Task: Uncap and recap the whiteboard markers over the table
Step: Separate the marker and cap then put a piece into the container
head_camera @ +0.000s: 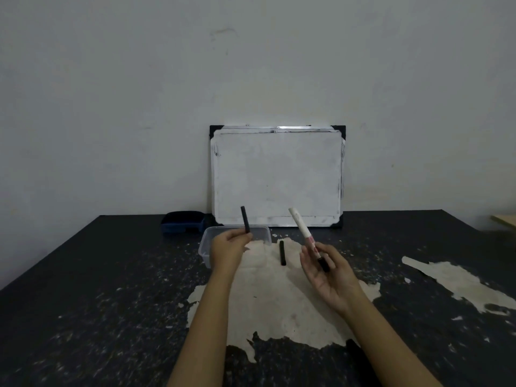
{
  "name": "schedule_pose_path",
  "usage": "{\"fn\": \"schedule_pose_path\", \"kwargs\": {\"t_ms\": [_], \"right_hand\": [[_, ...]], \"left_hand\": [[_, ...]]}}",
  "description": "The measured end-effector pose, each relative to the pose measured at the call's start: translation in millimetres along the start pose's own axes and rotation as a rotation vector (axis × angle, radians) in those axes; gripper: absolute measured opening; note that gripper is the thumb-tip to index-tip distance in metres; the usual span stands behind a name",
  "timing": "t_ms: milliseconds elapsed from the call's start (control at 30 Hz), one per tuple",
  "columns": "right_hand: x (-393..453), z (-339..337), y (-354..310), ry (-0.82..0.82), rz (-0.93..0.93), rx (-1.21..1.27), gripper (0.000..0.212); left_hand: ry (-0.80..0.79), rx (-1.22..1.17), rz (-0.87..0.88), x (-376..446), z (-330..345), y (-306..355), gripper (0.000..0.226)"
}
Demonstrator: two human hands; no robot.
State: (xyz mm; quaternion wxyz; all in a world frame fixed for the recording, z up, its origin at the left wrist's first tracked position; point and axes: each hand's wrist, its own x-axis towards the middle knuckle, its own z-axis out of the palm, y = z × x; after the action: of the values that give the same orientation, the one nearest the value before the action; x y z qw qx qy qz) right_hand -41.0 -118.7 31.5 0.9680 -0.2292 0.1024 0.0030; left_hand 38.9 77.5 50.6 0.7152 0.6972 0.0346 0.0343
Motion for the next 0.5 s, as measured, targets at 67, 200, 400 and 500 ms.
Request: {"fn": "schedule_pose_path", "kwargs": {"t_ms": [67,200,400,500], "right_hand": [[-1.1,1.3,6.6,0.003,0.028,-0.079,0.033],[-1.9,1.5,13.1,-0.011,0.059,-0.185,0.035],[-2.3,3.3,14.3,0.008,0.067,-0.224,0.042],[-1.9,2.3,13.9,0.008,0.071,-0.235,0.033]], "left_hand": [[0.074,0.183,0.024,7.5,-6.7,0.2,0.025],[0.102,0.453,-0.131,27.3,-14.5,6.4,0.042],[0.021,0.781,-0.308,34.8,-6.3,25.5,0.06],[0.001,0.833,-0.323,33.8,-1.4,28.7,0.063]]}}
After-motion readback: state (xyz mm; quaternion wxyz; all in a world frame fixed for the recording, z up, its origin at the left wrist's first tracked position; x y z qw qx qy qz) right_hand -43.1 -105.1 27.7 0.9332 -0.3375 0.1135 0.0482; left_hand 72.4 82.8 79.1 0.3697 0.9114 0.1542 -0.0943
